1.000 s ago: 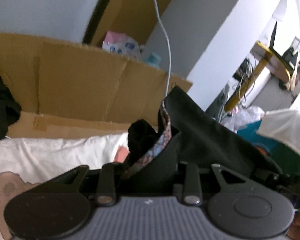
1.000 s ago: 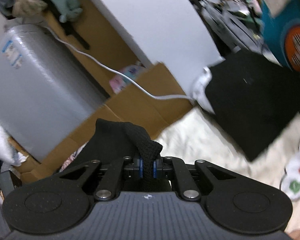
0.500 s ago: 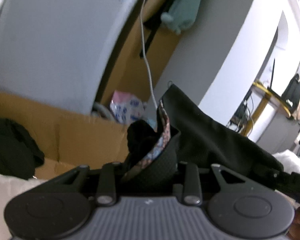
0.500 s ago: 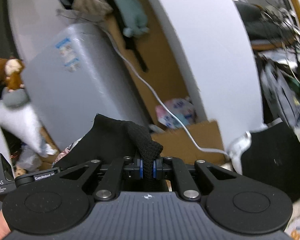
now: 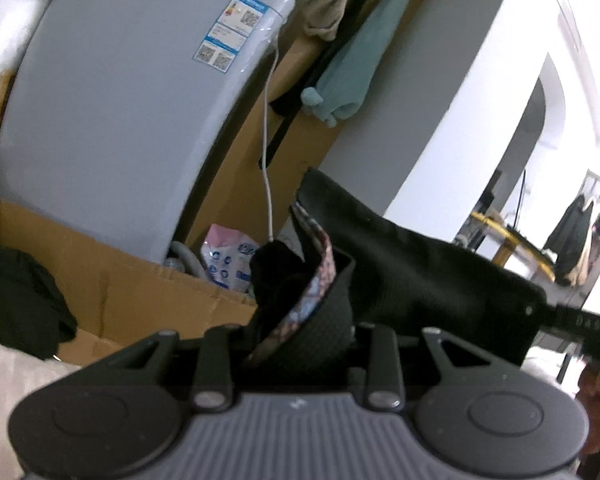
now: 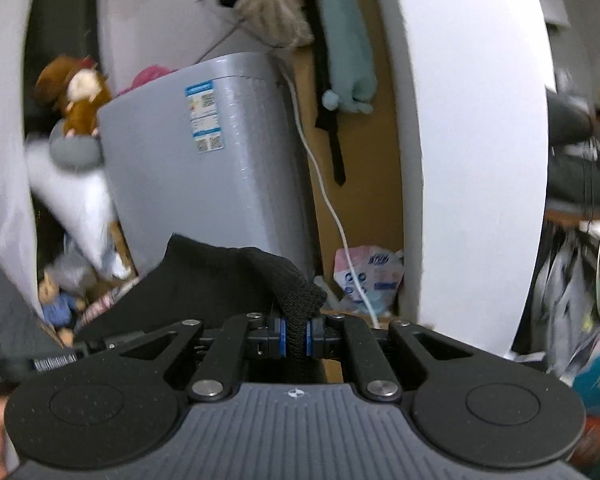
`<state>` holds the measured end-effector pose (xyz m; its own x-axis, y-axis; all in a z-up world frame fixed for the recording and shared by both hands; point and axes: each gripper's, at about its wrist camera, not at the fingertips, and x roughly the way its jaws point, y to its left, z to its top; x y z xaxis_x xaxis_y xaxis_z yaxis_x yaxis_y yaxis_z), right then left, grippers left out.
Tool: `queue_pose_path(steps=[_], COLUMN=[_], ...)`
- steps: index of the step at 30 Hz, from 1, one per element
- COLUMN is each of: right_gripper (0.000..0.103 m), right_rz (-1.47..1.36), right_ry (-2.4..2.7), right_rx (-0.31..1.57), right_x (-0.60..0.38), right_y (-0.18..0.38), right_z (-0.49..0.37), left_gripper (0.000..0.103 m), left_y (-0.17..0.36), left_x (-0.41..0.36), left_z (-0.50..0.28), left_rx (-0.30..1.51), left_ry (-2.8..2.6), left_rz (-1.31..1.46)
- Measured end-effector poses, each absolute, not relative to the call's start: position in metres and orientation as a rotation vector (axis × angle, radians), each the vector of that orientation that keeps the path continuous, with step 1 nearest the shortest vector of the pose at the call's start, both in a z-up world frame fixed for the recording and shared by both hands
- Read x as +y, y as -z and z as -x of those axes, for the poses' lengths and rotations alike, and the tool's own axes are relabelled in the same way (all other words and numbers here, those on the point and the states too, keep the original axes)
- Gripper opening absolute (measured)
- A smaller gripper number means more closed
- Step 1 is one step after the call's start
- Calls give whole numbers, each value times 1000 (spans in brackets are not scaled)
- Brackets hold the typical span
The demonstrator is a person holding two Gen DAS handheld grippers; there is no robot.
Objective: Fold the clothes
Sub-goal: 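Lift the folded black pants off the sheet with both grippers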
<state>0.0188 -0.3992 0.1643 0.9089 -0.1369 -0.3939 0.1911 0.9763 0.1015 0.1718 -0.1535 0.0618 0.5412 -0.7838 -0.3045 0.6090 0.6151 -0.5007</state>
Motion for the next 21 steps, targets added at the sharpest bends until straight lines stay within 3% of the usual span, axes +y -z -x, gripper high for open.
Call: queue_pose_path(steps=[9,21], right_gripper=[9,9], right_rz=[0,35], right_ry=[275,336], right_rx=[482,451], right_x=[-412,-425], right_y=[-152,-175], right_z=[3,-8], left_gripper=[34,34], left_y=[-59,-65], left_x=[-183,-203], left_z=[-158,-143], left_rx=[544,531], left_ry=[965,938], left_rz=[319,372])
